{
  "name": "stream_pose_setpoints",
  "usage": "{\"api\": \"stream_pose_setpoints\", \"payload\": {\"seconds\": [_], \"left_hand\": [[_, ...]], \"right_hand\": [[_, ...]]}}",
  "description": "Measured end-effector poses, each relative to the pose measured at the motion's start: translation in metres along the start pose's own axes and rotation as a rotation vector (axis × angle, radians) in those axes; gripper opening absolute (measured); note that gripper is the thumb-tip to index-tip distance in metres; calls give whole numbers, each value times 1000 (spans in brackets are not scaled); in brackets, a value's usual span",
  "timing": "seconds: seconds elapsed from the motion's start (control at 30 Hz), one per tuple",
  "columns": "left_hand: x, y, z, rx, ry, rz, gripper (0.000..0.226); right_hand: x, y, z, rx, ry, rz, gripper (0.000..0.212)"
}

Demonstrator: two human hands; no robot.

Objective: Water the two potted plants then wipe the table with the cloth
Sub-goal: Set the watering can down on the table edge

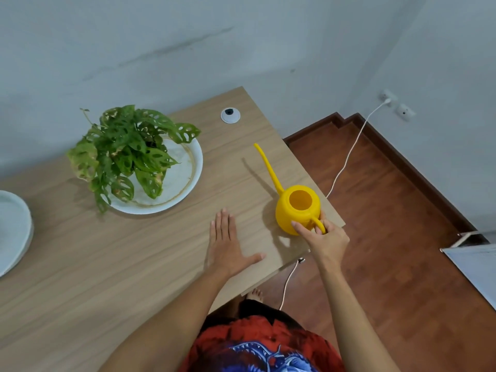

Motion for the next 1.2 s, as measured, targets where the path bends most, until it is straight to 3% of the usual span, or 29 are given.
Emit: {"api": "stream_pose_setpoints", "payload": {"seconds": [0.13, 0.47, 0.67, 0.8, 0.97, 1.2], "left_hand": [[1, -3, -1, -14, -15, 15, 147], [-6, -11, -5, -76, 27, -22, 132], [-34, -16, -26, 20, -19, -121, 115], [-76, -15, -45, 78, -76, -139, 114], [-144, -16, -73, 122, -162, -171, 113], [-253, -21, -141, 196, -268, -238, 112]], "right_hand": [[10, 0, 2, -8, 34, -8, 62], [12, -1, -8, 11, 32, 12, 46], [-15, 6, -34, 104, -90, 72, 84], [-32, 36, -63, 100, -281, -100, 105], [-51, 93, -117, -37, -465, -231, 100], [-71, 206, -226, -342, -548, -359, 88]]}}
Point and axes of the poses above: each hand's wrist, its own z-axis towards the middle knuckle, its own y-axis out of the palm, x = y × z, the point moved 5 cm from there along z, towards the middle knuckle, and after that the axes turned 1 degree about -x, right-handed, at the moved point
